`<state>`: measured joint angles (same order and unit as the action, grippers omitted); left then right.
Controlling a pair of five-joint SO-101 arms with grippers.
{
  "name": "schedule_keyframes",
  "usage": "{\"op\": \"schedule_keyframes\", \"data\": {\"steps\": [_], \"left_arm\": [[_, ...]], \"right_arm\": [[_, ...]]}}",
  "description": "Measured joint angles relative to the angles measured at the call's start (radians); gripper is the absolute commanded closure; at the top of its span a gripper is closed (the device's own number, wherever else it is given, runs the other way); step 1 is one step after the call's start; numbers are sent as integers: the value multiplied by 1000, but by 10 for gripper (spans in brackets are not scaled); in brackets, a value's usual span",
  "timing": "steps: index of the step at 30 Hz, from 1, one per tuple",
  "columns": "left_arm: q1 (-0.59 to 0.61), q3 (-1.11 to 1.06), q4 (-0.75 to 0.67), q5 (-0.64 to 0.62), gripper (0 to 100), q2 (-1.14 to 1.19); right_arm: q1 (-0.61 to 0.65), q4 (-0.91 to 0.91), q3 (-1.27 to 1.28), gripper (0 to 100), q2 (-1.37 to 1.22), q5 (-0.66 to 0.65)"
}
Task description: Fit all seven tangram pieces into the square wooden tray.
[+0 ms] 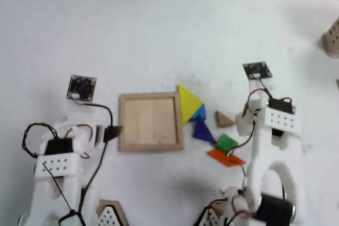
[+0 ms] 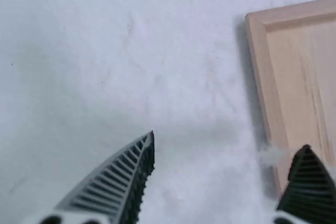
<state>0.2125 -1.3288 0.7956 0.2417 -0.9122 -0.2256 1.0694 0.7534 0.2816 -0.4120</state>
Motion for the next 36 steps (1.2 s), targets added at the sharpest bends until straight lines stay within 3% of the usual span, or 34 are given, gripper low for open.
{"op": "schedule_keyframes", "data": {"steps": [7,15,23,36], "left_arm": [[0,0,0,0,611,0],[0,0,0,0,611,0],[-15,0,0,0,611,0],[-34,0,0,0,612,0]], "right_arm": [[8,44,-207,722,-290,57],[11,103,-224,722,-227,66],[12,114,-196,722,-152,180],[23,51,-269,722,-310,305]]}}
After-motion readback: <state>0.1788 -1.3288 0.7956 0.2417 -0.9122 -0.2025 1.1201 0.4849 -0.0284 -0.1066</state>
